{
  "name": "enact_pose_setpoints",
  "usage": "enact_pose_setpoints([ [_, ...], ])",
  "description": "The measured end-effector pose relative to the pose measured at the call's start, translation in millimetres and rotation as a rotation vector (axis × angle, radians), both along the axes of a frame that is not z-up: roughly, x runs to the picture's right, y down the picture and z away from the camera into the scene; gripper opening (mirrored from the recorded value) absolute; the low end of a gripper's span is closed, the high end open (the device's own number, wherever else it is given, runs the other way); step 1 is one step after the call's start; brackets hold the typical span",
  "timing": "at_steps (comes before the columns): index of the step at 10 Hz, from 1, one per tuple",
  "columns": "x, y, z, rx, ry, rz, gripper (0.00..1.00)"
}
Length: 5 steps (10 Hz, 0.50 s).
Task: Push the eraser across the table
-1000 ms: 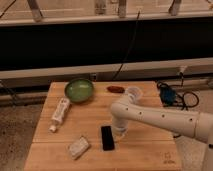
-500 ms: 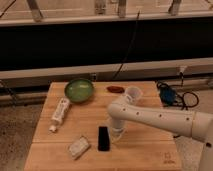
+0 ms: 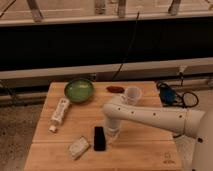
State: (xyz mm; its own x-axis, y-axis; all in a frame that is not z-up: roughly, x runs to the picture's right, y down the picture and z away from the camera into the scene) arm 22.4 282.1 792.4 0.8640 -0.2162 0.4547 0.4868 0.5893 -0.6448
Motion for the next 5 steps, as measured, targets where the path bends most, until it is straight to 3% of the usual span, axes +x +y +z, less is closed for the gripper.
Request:
enact_pose_setpoints([
  [3, -8.3, -1.6, 0.1, 0.008, -0.025, -0.02, 0.01],
  [5, -37.3, -3.6, -2.9, 0.014, -0.077, -0.043, 0.01],
])
